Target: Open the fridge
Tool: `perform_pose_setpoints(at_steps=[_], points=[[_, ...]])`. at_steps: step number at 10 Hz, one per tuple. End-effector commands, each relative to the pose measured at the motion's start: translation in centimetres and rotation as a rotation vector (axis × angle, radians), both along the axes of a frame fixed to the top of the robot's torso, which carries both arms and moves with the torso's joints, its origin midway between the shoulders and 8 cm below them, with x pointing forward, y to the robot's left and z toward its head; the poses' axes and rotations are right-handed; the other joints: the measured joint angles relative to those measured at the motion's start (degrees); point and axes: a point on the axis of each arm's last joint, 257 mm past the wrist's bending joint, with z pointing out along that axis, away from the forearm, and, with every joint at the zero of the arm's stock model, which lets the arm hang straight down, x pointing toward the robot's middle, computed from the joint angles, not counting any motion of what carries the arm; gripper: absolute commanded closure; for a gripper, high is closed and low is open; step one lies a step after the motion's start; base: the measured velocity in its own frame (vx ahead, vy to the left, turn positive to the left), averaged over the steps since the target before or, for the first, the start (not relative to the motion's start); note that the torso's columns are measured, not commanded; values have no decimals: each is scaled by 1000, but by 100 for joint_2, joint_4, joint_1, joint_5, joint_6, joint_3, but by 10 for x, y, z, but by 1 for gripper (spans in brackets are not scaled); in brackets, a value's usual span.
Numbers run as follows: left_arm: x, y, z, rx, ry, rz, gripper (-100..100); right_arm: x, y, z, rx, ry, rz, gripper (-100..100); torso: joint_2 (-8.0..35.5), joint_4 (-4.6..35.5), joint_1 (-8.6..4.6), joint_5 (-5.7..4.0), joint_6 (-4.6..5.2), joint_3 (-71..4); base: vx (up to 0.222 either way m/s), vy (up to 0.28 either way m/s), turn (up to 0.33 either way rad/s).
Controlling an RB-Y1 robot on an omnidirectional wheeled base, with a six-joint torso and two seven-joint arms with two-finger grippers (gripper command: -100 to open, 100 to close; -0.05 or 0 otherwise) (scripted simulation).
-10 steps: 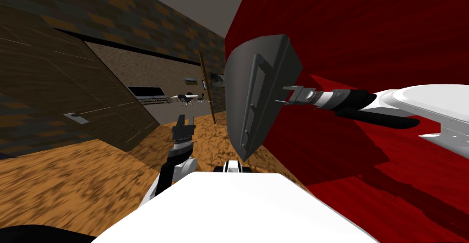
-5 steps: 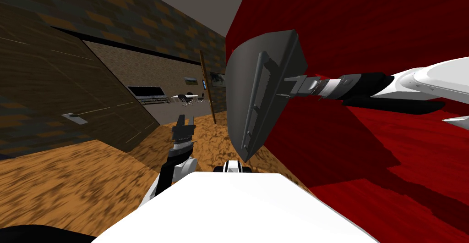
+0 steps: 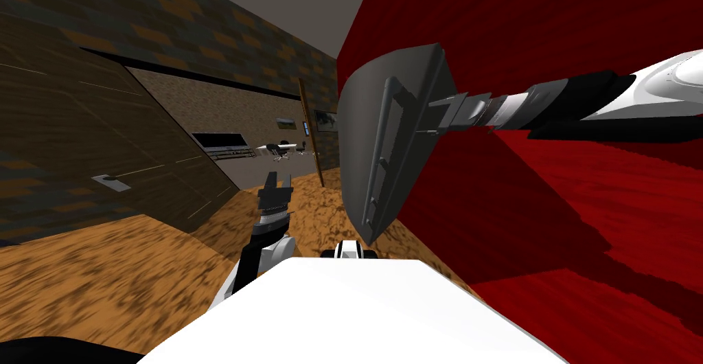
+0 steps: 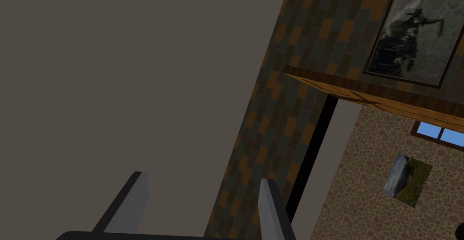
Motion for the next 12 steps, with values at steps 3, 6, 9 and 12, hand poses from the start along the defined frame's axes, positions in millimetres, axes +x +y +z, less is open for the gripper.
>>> perform_pose_setpoints(at_steps=[3,6,9,12], points=[[0,0,0,0,0,0,0,-5,24,37,-106,-84,0,-100,-28,-3,50,37,-26,-29,21,33,-10],[0,0,0,0,0,0,0,-11,47,68,-201,-155,2,-100,-60,-14,88,59,-44,-59,25,37,-3],[0,0,0,0,0,0,0,-13,53,75,-224,-172,3,-100,-77,-28,82,58,-47,-75,19,23,-4],[0,0,0,0,0,0,0,-12,55,66,-240,-151,9,-100,-85,-42,52,30,-38,-71,-16,-2,-48]])
